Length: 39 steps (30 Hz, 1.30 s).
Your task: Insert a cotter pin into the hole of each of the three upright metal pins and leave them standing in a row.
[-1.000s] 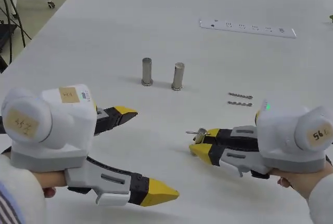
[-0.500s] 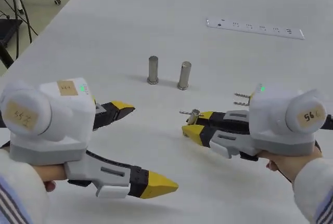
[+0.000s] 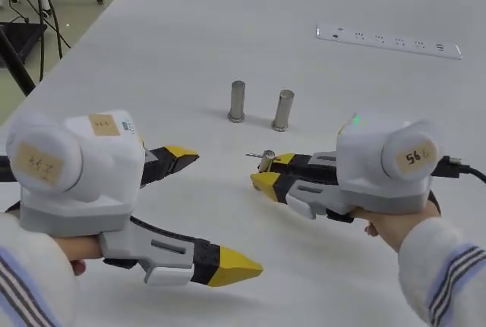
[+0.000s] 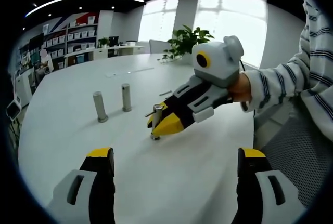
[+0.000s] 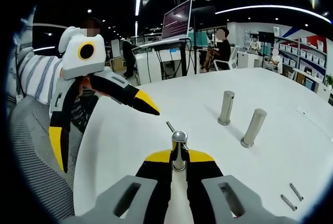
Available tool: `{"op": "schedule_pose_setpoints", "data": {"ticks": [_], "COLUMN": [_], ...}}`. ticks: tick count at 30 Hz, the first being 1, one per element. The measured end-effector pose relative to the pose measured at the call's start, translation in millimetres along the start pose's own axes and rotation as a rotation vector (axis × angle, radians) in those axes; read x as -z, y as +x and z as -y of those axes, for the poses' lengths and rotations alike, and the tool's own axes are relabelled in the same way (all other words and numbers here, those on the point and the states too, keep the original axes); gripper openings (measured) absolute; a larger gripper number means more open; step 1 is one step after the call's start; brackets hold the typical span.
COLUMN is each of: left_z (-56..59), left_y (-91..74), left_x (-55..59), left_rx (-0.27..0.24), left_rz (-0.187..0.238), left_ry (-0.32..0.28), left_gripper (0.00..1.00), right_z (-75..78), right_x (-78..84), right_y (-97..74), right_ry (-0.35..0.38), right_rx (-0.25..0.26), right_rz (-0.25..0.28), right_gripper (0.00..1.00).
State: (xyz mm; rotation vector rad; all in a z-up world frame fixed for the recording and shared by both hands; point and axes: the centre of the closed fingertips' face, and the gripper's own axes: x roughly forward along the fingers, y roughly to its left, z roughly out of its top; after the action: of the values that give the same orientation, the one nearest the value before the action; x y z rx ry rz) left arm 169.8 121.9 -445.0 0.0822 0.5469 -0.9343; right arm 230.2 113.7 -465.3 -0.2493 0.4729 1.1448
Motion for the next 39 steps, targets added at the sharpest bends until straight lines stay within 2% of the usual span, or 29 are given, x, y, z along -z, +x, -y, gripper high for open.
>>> {"op": "schedule_pose_setpoints", "data": {"ticks": [10,39], "left_z": [-1.2,-2.7], "left_y": [-0.2,-2.0], "left_x": [2.4,3.9], "left_rx": [0.001,0.001], "left_rz": [-0.005,-0.016], "left_ry": [-0.002,-0.002], "left_gripper": [0.97,0.96], "right_z": [-1.6,-1.3], "right_x": [2.0,7.4], "right_y": [6.9,9.2], "right_ry": [-0.011,-0.014], "right_rx": [0.006,0.033], "right_rz": [-0.015,-0.036], "right_gripper": [0.04,0.05]}}
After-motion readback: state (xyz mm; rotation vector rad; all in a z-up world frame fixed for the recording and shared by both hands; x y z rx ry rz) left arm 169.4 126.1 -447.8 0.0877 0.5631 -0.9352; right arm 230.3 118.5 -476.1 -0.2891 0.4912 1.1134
